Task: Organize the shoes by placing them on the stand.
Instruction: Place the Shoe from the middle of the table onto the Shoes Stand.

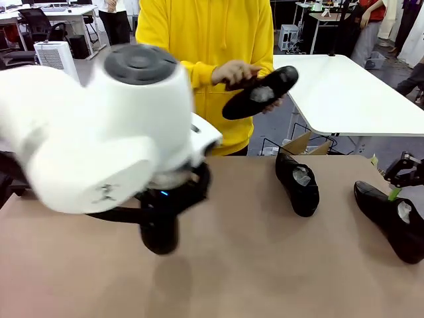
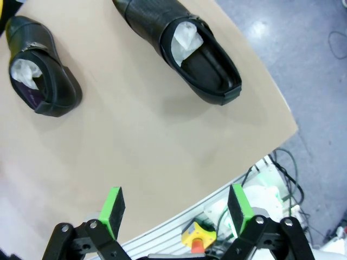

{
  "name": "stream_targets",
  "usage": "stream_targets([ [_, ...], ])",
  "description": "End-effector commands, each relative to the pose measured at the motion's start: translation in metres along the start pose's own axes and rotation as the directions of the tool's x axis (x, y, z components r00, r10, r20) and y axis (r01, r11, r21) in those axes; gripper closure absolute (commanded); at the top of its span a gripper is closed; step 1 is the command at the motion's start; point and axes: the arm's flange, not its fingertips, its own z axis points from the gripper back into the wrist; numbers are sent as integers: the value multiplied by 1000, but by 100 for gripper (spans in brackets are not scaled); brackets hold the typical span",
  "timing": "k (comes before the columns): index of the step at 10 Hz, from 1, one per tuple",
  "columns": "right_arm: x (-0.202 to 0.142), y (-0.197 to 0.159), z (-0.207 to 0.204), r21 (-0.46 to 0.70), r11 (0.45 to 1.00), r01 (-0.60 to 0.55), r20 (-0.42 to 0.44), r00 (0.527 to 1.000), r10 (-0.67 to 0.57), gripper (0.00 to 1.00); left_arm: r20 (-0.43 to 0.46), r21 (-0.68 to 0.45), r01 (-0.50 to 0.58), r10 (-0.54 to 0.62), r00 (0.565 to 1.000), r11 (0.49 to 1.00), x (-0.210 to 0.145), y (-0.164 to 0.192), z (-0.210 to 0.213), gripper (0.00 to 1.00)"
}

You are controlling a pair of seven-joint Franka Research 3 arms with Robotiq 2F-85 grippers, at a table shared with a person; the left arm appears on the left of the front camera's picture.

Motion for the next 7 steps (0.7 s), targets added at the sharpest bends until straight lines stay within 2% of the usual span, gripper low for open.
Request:
stream_targets([
  [1, -1, 2, -3, 14, 1000, 10, 9, 1000, -10, 0, 164, 34, 13, -18, 986, 999, 21, 41, -24, 100],
  [2, -1, 2, -3, 14, 1000, 10, 9, 1000, -10, 0, 238, 46, -1, -10, 971, 999, 37, 54, -27, 100],
  [4, -1, 2, -3, 14, 1000, 10, 9, 1000, -10, 0, 328, 68, -28, 4, 945, 997, 72, 81, -27, 100],
  [5, -1, 2, -3, 14, 1000, 10, 9, 1000, -10, 0, 312, 76, -69, 42, 949, 995, 82, 91, -29, 100],
  [6, -1, 2, -3, 14, 1000, 10, 9, 1000, -10, 0, 263, 53, -18, 3, 965, 998, 60, 87, -22, 100],
  [7, -1, 2, -3, 14, 1000, 10, 9, 1000, -10, 0, 263, 53, -18, 3, 965, 998, 60, 87, -22, 100],
])
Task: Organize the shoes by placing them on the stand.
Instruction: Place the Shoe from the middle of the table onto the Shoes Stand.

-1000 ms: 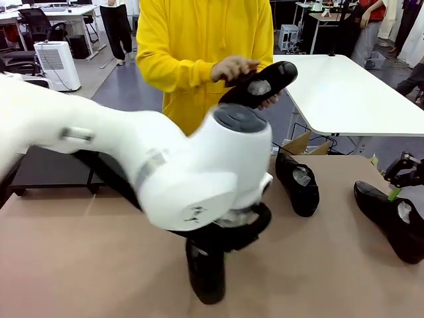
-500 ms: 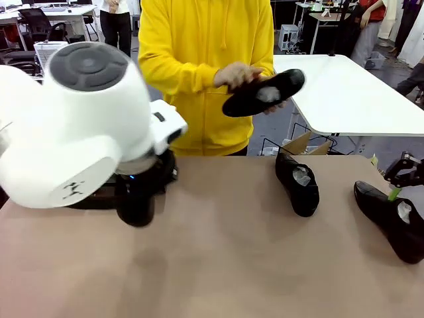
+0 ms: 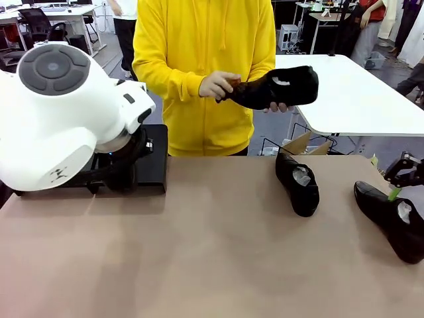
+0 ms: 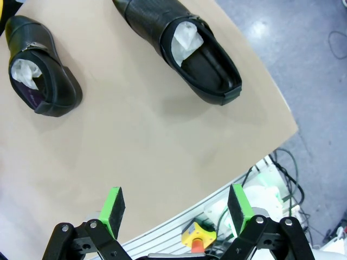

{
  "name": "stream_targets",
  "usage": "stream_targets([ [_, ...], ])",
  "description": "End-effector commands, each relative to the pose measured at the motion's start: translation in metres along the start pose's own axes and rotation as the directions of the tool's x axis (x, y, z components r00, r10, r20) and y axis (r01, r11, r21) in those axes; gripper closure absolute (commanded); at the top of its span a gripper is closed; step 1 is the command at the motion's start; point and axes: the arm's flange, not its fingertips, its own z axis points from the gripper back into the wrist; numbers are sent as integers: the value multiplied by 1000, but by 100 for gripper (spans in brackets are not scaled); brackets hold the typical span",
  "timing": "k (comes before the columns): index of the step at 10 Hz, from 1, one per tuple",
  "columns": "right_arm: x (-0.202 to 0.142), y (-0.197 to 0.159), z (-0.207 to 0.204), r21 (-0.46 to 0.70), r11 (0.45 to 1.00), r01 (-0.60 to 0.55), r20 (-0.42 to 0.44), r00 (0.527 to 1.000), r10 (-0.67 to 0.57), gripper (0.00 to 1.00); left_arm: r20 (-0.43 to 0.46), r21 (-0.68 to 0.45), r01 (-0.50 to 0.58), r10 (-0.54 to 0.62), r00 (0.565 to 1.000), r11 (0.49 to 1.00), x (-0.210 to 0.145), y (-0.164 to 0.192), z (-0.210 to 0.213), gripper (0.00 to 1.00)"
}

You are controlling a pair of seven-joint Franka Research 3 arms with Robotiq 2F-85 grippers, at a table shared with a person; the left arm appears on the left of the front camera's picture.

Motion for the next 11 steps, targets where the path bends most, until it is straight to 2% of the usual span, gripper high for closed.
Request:
stream_targets([
  [1, -1, 1, -3, 14, 1000, 10, 9, 1000, -10, 0, -10, -11, 17, -17, 1000, 1000, -8, -9, 10, 100],
  [2, -1, 1, -3, 14, 1000, 10, 9, 1000, -10, 0, 0, 0, 0, 0, 1000, 1000, 0, 0, 0, 100],
  [3, -1, 1, -3, 14, 1000, 10, 9, 1000, -10, 0, 72, -19, 14, -12, 997, 1000, -2, 3, -2, 100],
  [4, -1, 1, -3, 14, 1000, 10, 9, 1000, -10, 0, 190, 14, 22, -24, 981, 1000, 15, 14, -16, 100],
  [5, -1, 1, -3, 14, 1000, 10, 9, 1000, -10, 0, 255, 64, 51, -66, 965, 997, 32, 30, -31, 100],
  [7, -1, 1, -3, 14, 1000, 10, 9, 1000, -10, 0, 291, 110, 141, -167, 942, 984, 45, 39, -55, 100],
  [8, -1, 1, -3, 14, 1000, 10, 9, 1000, -10, 0, 275, 131, 186, -216, 937, 974, 49, 41, -67, 100],
  [11, -1, 1, -3, 14, 1000, 10, 9, 1000, -10, 0, 219, 156, 227, -258, 941, 961, 51, 30, -91, 100],
])
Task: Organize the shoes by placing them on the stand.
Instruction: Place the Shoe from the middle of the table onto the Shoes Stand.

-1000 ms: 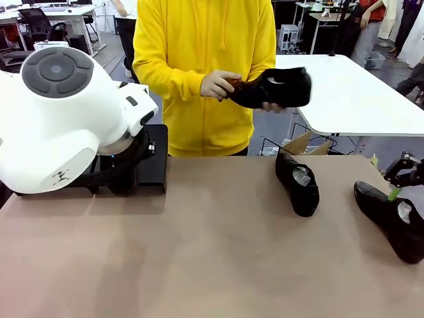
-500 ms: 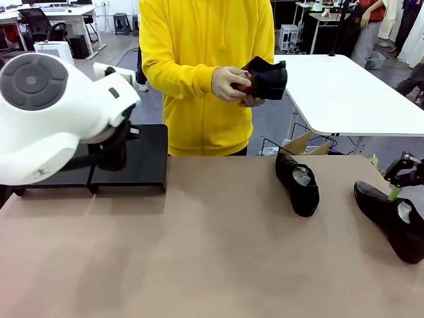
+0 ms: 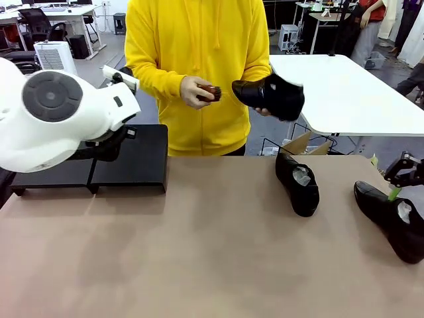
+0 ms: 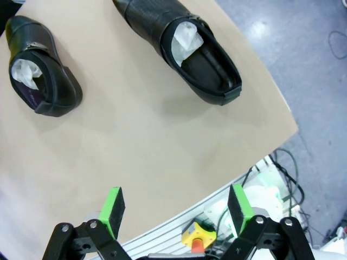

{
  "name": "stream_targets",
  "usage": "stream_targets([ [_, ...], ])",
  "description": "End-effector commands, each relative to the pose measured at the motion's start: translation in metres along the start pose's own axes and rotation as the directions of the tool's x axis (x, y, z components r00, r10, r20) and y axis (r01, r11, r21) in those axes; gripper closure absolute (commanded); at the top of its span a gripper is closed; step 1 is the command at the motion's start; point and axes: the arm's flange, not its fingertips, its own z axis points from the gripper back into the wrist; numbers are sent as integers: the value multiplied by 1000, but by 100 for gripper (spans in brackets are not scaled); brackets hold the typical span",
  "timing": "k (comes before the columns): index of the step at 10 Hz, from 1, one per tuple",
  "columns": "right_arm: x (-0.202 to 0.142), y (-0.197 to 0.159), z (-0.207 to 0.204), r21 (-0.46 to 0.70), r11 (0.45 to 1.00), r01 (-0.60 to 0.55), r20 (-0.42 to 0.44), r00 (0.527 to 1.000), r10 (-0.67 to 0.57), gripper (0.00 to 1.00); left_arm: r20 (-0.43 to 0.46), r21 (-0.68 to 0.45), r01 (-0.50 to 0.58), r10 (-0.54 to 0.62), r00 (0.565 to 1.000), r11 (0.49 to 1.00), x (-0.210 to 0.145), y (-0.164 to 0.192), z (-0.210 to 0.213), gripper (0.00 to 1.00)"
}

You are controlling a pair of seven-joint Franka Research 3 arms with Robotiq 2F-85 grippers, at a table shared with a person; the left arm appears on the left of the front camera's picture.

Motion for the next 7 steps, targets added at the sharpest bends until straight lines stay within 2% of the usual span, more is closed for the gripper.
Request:
stream_targets([
  [1, -1, 1, -3, 14, 1000, 10, 9, 1000, -10, 0, -10, 44, 18, -17, 1000, 999, 4, -20, -29, 100],
  [4, -1, 1, -3, 14, 1000, 10, 9, 1000, -10, 0, -83, 71, 30, -24, 996, 997, -2, -24, -46, 100],
  [7, -1, 1, -3, 14, 1000, 10, 9, 1000, -10, 0, -100, 90, 15, -6, 995, 996, -9, -22, -69, 100],
])
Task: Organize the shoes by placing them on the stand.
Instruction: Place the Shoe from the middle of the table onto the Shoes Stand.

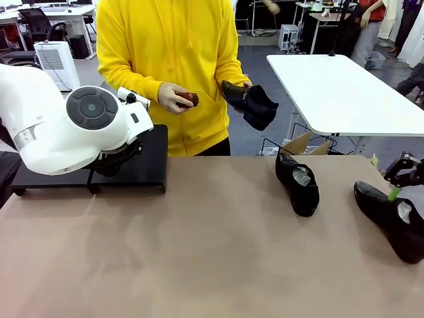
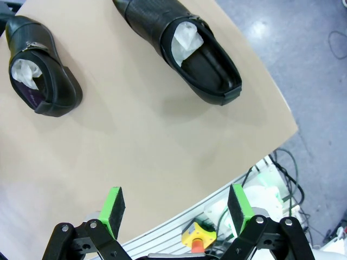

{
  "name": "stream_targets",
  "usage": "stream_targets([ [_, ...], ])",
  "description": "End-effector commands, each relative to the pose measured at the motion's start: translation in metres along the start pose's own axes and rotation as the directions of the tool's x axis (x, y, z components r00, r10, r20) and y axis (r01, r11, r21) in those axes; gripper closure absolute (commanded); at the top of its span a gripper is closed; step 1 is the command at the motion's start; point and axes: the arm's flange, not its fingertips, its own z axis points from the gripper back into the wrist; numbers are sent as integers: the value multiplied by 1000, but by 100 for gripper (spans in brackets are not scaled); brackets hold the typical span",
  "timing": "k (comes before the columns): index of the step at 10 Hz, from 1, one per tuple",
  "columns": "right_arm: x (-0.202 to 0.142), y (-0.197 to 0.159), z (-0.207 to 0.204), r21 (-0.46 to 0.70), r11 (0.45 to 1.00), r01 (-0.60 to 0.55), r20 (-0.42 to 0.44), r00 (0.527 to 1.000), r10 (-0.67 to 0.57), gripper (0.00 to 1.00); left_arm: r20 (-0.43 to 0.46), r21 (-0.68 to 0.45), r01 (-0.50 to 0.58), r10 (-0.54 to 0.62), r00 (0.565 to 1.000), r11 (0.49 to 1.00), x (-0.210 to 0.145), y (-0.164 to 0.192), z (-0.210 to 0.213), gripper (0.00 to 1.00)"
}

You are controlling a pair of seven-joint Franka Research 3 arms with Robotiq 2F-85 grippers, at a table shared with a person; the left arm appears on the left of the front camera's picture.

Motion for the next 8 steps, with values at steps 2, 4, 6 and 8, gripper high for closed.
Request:
stream_targets([
  [2, -1, 1, -3, 14, 1000, 10, 9, 1000, -10, 0, 6, 42, 1, -1, 1000, 999, 10, -10, -36, 100],
  [4, -1, 1, -3, 14, 1000, 10, 9, 1000, -10, 0, -6, 43, 0, 0, 1000, 999, 11, -12, -39, 100],
  [6, -1, 1, -3, 14, 1000, 10, 9, 1000, -10, 0, -15, 57, 0, 1, 1000, 998, 11, -15, -47, 94],
  [8, -1, 1, -3, 14, 1000, 10, 9, 1000, -10, 0, -28, 75, -11, 13, 1000, 997, 11, -15, -57, 58],
])
